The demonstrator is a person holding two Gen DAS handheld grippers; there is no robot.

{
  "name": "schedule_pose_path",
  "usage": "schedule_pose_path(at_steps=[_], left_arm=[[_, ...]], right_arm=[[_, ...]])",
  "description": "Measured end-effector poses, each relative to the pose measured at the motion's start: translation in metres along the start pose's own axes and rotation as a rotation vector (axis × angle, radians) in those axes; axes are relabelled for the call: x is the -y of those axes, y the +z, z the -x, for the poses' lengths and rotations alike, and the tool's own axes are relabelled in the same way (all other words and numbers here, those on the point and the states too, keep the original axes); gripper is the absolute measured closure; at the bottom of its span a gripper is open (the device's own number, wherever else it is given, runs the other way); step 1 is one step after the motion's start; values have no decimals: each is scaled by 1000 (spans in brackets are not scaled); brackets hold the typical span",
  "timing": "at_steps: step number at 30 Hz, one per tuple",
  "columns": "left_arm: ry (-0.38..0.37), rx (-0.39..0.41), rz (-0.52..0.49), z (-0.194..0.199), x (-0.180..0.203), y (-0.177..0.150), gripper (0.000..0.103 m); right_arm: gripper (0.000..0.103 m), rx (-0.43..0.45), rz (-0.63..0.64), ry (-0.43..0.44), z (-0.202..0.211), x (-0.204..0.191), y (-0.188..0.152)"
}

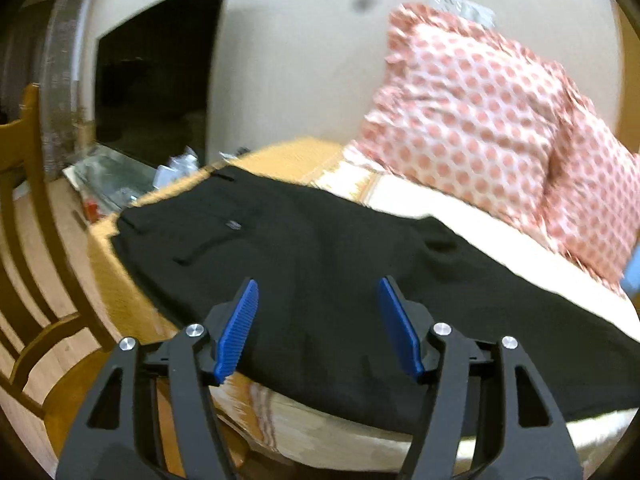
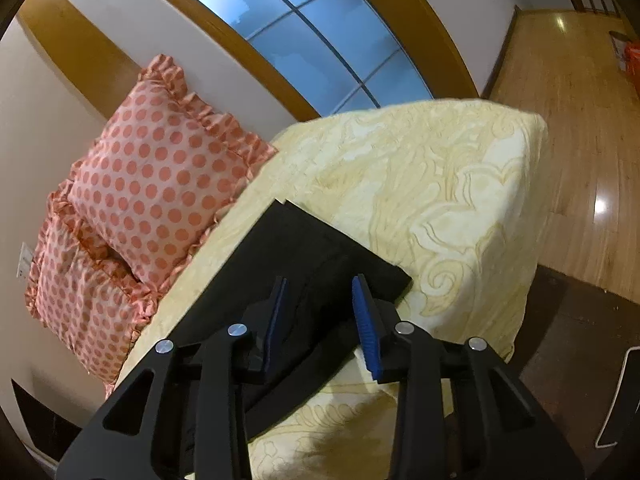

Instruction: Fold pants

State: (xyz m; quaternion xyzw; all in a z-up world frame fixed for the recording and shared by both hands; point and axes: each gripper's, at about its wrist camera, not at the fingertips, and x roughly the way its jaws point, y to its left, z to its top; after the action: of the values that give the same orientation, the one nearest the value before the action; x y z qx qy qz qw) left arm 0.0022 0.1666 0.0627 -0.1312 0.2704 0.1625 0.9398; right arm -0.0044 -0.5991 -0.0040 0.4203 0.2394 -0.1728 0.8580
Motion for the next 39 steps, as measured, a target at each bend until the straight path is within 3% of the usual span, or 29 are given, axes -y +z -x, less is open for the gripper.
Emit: schedule_pose_path(at_steps=[9, 10, 11, 15, 17, 20, 25, 26, 28, 31, 39], left_arm=[[-66, -124, 31, -27, -11, -14, 35], [-70, -122, 26, -27, -11, -15, 33], [-75, -121, 15, -27, -10, -16, 32], [-88, -133, -17, -29, -8, -17, 28], [-113, -140, -30, -29, -11, -17, 28], [-156, -154, -56, -29, -15, -16, 28], [-195, -171, -121, -28, -18, -16, 33], [-206, -170, -116, -28, -20, -15, 34], [-227, -160, -79, -27, -25, -15, 35], [-250, -146, -22, -25, -30, -14, 32], [-225, -127, -61, -26, -16, -17, 20]], right_arm=[[72, -26, 10, 27, -13, -9, -6], [91, -33, 22, 34, -17, -11, -5], [101, -46, 37, 32, -22, -14, -4], [101, 31, 43, 78, -5, -22, 1], [101, 50, 86, 32, 5, -25, 0], [101, 6, 66, -23, 1, -11, -8], [100, -19, 42, -25, -5, -1, -11], [98, -16, 46, -36, -2, -2, -10], [70, 28, 32, -56, 7, 1, -7], [53, 67, 25, -93, 12, 6, -3], [54, 67, 153, -60, 2, -11, -20]])
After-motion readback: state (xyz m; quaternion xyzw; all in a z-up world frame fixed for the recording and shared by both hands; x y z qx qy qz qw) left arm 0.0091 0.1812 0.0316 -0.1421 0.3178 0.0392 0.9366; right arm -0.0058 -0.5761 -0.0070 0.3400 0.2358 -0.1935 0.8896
